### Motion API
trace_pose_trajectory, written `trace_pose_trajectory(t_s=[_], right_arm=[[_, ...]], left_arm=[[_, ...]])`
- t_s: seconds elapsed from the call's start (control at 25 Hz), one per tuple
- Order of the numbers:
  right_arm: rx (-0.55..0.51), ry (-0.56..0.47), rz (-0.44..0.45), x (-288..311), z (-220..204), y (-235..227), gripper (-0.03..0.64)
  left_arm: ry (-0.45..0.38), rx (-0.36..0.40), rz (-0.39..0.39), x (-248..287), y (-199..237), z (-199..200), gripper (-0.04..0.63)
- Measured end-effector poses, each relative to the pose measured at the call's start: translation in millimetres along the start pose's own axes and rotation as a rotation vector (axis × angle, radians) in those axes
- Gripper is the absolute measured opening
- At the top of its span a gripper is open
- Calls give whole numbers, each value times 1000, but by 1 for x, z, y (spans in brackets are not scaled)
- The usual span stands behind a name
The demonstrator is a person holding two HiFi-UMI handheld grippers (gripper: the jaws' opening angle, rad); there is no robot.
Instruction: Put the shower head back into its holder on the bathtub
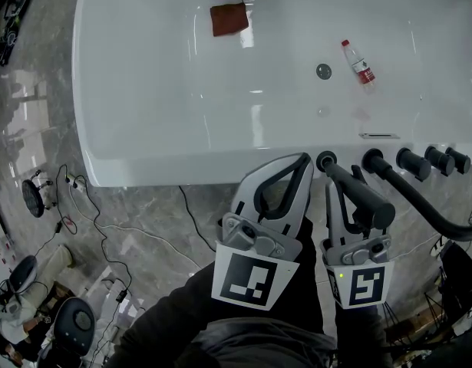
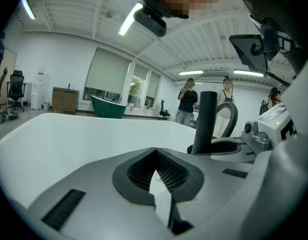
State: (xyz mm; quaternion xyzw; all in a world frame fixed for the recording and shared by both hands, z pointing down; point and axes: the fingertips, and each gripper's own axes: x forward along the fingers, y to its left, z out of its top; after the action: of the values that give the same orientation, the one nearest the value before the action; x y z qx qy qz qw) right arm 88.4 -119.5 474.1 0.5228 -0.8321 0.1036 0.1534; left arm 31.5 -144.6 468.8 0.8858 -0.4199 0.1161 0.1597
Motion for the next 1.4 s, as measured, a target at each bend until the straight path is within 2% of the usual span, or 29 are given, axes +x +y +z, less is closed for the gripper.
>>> trace_pose_trajectory(t_s=[0.8, 1.24, 1.4], right_arm=[[-14, 19, 28, 13, -27, -4, 141], [-32, 74, 61, 18, -38, -3, 143], [-30, 101, 54, 17, -44, -2, 180]], left_arm=[[5, 8, 16, 4, -1, 0, 5], [17, 15, 23, -5, -4, 3, 5], [27, 44, 23, -15, -5, 7, 4]])
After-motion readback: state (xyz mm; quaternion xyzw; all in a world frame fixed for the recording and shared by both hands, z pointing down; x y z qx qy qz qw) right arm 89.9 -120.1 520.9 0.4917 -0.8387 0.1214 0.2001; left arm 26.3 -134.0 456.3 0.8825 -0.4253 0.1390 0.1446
